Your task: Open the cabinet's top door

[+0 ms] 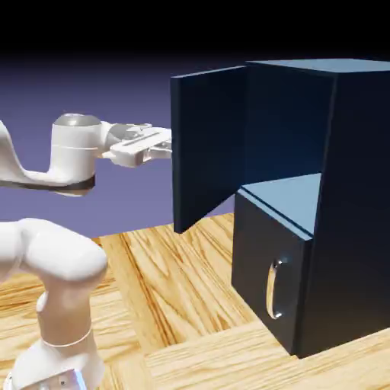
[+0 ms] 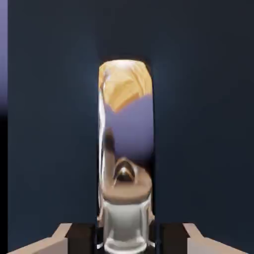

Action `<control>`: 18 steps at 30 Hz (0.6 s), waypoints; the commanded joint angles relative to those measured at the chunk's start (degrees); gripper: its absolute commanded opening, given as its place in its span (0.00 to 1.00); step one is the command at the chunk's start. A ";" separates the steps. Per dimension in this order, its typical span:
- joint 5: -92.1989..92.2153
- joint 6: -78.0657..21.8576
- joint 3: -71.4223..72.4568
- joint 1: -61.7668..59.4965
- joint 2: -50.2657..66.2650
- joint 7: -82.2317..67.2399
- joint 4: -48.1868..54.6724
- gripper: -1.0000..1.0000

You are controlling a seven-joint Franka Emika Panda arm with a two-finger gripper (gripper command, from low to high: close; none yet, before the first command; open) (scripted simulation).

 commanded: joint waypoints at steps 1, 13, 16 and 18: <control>1.80 -1.96 1.96 -0.89 2.08 0.81 1.65 0.00; 16.07 -26.90 23.06 -17.23 27.00 11.23 25.12 0.00; 17.73 -33.25 28.04 -21.77 33.23 14.52 31.11 0.00; 18.51 -37.38 31.23 -24.54 37.39 16.94 34.86 0.00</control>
